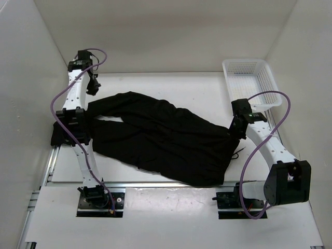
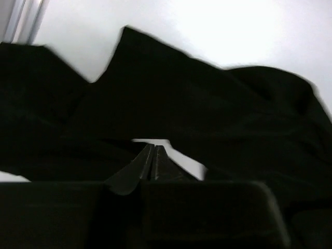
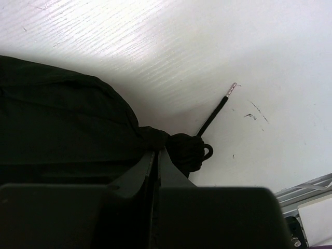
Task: Fold and stack the trousers
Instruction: Flatten the trousers out
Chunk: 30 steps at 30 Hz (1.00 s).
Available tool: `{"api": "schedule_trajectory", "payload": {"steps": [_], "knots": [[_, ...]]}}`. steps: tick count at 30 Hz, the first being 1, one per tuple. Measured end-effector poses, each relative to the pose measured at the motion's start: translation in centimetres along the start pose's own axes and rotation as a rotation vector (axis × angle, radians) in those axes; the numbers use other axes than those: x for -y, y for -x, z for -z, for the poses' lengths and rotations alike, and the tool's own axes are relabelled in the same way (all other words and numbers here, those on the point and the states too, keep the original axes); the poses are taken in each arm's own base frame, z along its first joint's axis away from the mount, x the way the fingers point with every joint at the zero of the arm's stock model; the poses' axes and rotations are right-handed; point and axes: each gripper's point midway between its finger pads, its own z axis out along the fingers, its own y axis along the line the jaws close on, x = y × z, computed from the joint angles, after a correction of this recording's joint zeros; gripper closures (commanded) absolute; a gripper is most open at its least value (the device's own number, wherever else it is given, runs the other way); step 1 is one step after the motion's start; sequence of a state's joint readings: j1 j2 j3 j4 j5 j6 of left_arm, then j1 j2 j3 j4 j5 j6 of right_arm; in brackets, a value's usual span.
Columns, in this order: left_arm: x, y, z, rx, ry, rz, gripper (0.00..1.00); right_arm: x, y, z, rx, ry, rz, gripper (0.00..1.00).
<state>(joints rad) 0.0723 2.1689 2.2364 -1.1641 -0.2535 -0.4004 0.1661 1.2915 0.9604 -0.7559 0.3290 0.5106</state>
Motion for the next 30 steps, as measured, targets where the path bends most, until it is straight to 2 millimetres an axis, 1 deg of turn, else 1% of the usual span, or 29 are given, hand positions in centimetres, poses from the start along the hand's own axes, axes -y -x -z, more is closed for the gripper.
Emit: {"api": "schedule_trajectory", "payload": {"steps": [1,4,7,9,11,12,13,14,16,20,24,28,30], "knots": [[-1.0,-0.4,-0.5,-0.022,0.019,0.005,0.79,0.1,0.1,0.0,0.002,-0.002,0.000,1.00],[-3.7,-1.2,-2.0,-0.071,0.053,0.054,0.77,0.1,0.2,0.0,0.001,-0.005,0.002,1.00],[-5.9,-2.8,-4.2,-0.164,0.017,0.114,0.74,0.1,0.1,-0.3,-0.012,-0.004,0.000,1.00],[-7.0,-3.5,-5.7,-0.221,-0.017,0.155,0.61,0.0,0.0,-0.5,-0.023,0.000,-0.006,1.00],[-8.5,-3.8,-7.7,-0.260,-0.021,0.190,0.43,0.0,-0.1,-0.7,-0.034,0.003,-0.009,1.00],[-8.9,-3.8,-8.6,-0.272,-0.019,0.197,0.41,-0.1,-0.2,-0.8,-0.039,0.005,-0.009,1.00],[-9.0,-3.7,-9.5,-0.283,-0.020,0.202,0.41,-0.2,-0.3,-1.0,-0.046,0.006,-0.009,1.00],[-8.8,-3.4,-10.3,-0.282,-0.026,0.205,0.40,-0.2,-0.4,-1.1,-0.052,0.007,-0.008,1.00],[-7.6,-2.6,-11.8,-0.272,-0.054,0.203,0.40,-0.4,-0.4,-1.5,-0.061,0.006,-0.006,1.00],[-4.9,-1.3,-13.4,-0.240,-0.109,0.199,0.41,-0.5,-0.8,-2.3,-0.087,-0.004,0.000,1.00],[-3.0,-1.8,-14.1,-0.246,-0.132,0.188,0.40,-0.6,-1.0,-2.7,-0.105,-0.009,0.005,1.00],[-1.3,-2.0,-15.1,-0.242,-0.151,0.181,0.40,-0.9,-0.8,-2.9,-0.112,-0.004,0.007,1.00],[-0.9,-2.6,-15.9,-0.254,-0.147,0.176,0.44,-1.1,-0.6,-2.9,-0.110,0.001,0.007,1.00]]}}
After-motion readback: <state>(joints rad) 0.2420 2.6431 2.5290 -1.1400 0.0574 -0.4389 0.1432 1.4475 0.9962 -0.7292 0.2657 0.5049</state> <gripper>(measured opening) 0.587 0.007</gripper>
